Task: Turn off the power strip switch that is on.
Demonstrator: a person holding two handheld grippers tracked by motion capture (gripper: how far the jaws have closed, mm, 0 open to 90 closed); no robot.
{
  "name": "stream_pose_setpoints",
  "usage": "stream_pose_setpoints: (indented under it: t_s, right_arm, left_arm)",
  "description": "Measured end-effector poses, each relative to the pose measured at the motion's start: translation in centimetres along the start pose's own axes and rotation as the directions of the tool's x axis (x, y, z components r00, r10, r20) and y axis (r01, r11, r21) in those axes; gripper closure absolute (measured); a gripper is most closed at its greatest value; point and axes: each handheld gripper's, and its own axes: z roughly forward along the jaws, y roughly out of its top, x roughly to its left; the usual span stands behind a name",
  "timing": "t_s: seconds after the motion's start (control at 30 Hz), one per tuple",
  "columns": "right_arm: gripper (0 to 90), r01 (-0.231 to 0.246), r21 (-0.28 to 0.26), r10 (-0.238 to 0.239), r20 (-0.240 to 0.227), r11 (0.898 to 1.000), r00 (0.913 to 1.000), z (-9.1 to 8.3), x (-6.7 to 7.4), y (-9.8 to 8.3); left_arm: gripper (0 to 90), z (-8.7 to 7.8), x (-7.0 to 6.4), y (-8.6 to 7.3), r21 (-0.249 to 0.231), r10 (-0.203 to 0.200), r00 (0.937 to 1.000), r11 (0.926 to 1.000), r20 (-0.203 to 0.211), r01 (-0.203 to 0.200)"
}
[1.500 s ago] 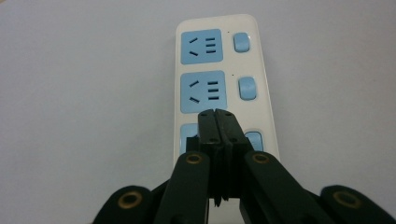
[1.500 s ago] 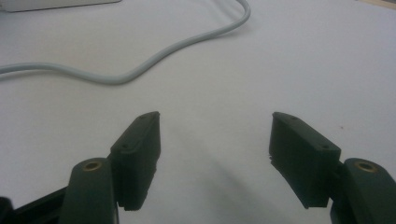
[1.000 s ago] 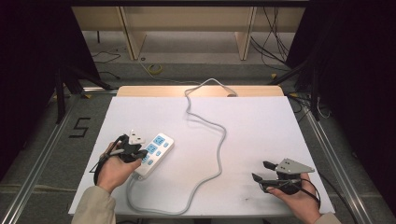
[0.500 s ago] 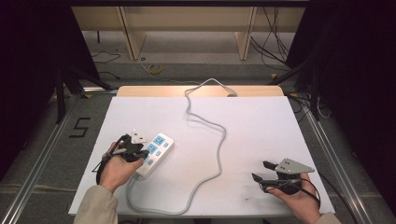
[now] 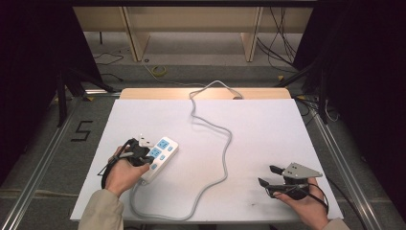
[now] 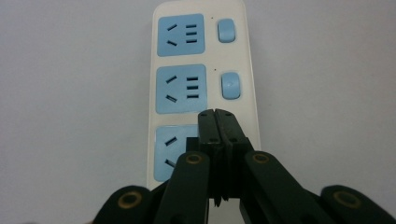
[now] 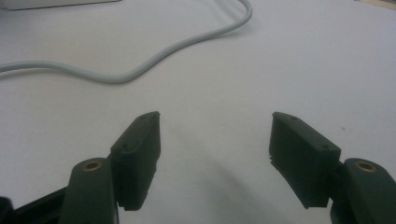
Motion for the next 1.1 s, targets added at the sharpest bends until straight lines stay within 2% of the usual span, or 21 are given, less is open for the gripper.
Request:
stream_pose_setpoints:
  t_s: [0.57,1.0,1.1]
  right_arm:
    - [35.7,0.004,0.003,-0.004,-0.003,1.0,1.0,-0.01,0.03,0.04]
    - [35.5,0.002,0.006,-0.002,-0.009,1.0,1.0,0.04,0.12,0.06]
    - [35.4,0.002,0.007,-0.002,-0.01,1.0,1.0,0.06,0.15,0.05]
  left_arm:
    - [89.5,0.52,-0.78,0.47,0.053,0.007,0.9996,0.9986,0.027,-0.008]
    - [89.5,0.69,-0.77,0.54,0.068,-0.022,0.9986,0.9975,0.048,0.019]
    - [89.5,0.78,-0.71,0.53,0.077,-0.018,0.999,0.9969,0.042,0.015]
